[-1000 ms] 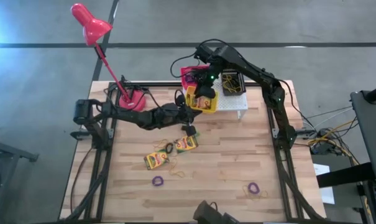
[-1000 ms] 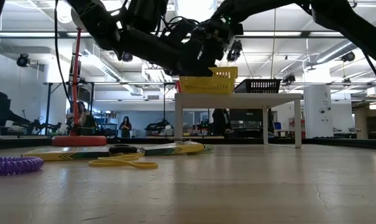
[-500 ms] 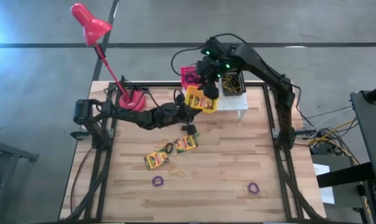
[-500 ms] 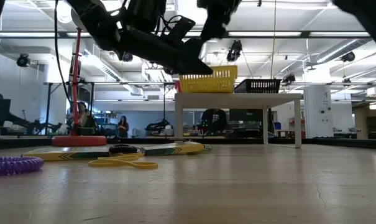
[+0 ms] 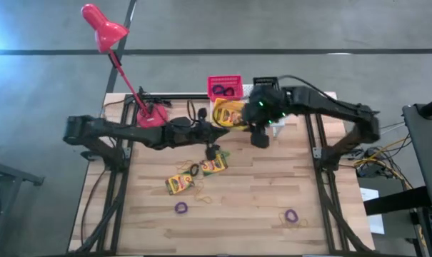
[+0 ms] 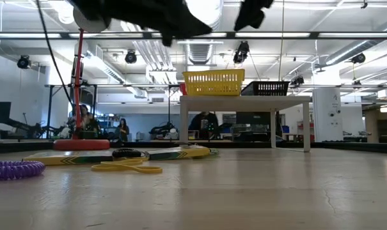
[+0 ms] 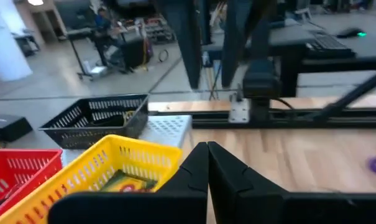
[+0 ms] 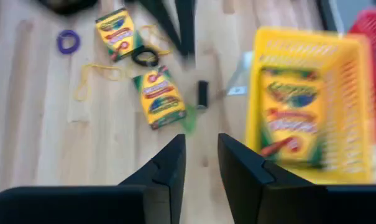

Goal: Pick & Place Office Desk Supplies
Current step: Adjust the bins on the shelf

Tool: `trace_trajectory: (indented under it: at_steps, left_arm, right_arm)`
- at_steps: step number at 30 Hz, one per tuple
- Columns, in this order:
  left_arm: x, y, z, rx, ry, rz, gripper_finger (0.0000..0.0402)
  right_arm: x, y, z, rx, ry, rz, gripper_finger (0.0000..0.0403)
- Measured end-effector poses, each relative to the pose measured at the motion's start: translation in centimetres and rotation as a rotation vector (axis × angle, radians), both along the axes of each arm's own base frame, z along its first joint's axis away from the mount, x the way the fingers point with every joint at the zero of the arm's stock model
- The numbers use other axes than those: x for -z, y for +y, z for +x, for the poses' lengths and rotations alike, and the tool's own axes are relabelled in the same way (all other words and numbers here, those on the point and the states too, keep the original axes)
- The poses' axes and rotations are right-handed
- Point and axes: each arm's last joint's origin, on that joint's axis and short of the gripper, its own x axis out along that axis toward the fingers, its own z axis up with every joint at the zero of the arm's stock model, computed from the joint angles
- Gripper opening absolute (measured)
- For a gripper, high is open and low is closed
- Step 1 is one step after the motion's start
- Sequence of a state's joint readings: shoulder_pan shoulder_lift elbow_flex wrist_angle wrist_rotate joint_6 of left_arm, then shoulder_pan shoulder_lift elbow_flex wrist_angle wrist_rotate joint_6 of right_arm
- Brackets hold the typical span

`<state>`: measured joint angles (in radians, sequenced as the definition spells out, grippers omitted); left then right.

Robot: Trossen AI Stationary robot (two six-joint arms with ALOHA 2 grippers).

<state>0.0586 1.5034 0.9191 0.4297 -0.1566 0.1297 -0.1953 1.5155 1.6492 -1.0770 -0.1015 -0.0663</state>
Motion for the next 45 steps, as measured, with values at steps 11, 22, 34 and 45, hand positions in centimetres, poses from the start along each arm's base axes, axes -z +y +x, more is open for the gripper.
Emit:
trace_trajectory:
  at_steps: [11,22,34,45]
  left_arm:
    - [-1.4,2.7,-5.6,-0.275,0.337,-0.079,0.0003]
    - [2.6,3.3,-6.2,-0.312,0.305,-0.078,0.0003]
    - [2.8,3.2,-6.2,-0.302,0.274,-0.086,0.0003]
    - [2.8,2.9,-6.1,-0.274,0.269,-0.112,0.0003]
  right_arm:
    - [10.5,2.9,-0.1,0.037,-0.09,0.12,0.0048]
    - [12.1,1.6,-0.7,0.287,-0.14,0.026,0.0031]
    - [10.4,0.7,-1.6,0.448,-0.108,-0.131,0.0031]
    - [10.9,0.5,-2.5,0.464,0.01,-0.146,0.0031]
